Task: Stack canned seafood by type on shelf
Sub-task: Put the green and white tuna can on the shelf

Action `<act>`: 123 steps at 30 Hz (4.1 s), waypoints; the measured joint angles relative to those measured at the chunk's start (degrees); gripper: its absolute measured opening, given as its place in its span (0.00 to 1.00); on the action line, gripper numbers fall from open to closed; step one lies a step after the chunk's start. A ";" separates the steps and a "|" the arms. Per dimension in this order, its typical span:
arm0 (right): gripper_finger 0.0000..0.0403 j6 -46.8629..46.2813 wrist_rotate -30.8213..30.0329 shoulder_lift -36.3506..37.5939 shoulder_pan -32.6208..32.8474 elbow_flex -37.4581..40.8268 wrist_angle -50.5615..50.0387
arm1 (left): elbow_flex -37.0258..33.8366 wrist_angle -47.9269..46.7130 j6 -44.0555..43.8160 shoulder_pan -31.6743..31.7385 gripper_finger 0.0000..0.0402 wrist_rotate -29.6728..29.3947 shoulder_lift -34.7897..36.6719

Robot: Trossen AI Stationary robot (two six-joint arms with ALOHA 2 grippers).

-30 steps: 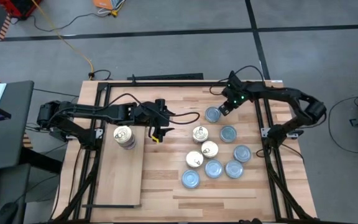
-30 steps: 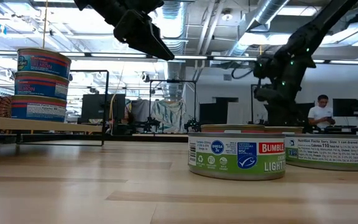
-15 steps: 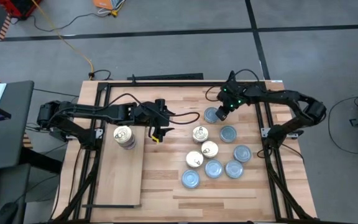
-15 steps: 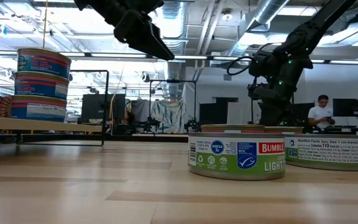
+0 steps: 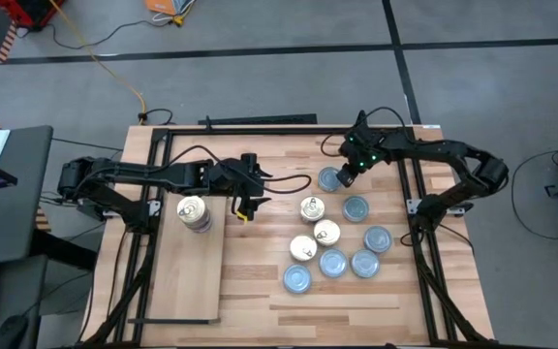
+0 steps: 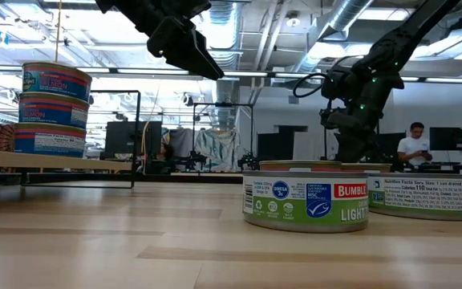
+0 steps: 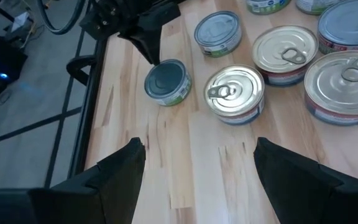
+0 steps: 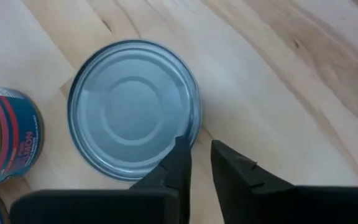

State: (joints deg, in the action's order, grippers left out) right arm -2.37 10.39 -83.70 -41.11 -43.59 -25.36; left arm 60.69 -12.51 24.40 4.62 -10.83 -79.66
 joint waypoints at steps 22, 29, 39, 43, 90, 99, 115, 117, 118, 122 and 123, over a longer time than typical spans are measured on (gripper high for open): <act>0.17 -2.12 -2.12 0.11 -3.29 7.48 3.69 | 0.00 1.71 0.90 0.00 0.72 -0.13 -0.02; 0.17 -0.91 -2.35 2.40 -3.62 5.36 -0.90 | 0.00 1.69 1.32 0.00 0.72 -0.15 -0.02; 0.21 6.69 -13.20 11.22 1.74 -4.82 -14.12 | 0.00 1.53 0.72 0.00 0.72 0.40 -0.02; 0.33 9.31 -18.57 11.61 4.87 -5.11 -12.62 | 0.00 3.57 -1.67 0.00 0.72 2.41 -0.24; 0.82 -74.33 -62.67 -16.33 32.19 -11.10 -17.79 | 0.00 1.49 -4.72 -0.13 0.72 4.31 -0.20; 0.82 -58.23 -63.27 -7.62 28.03 -11.15 -20.31 | 0.00 1.24 -4.50 -0.11 0.72 4.34 -0.17; 0.82 -17.83 -39.69 -4.91 4.61 -6.84 9.48 | 0.00 1.12 -3.19 0.32 0.72 5.54 -0.17; 0.82 -15.58 -36.10 -6.28 2.45 -6.84 11.66 | 0.00 1.46 -3.19 0.78 0.72 5.49 -0.17; 0.82 -14.65 -34.63 -7.05 1.45 -6.84 12.60 | 0.00 1.57 -3.19 1.03 0.72 5.49 -0.17; 0.82 -11.90 -32.40 -10.15 -1.16 -6.84 14.54 | 0.00 1.37 -3.47 2.01 0.72 5.47 -0.17; 0.82 -11.11 -32.08 -10.77 -1.47 -6.84 14.91 | 0.00 1.25 -3.58 2.26 0.72 5.45 -0.17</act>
State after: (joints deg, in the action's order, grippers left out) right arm -13.48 -21.69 -94.47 -42.59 -50.43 -10.46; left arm 60.69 -11.27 20.81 6.88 -5.38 -79.83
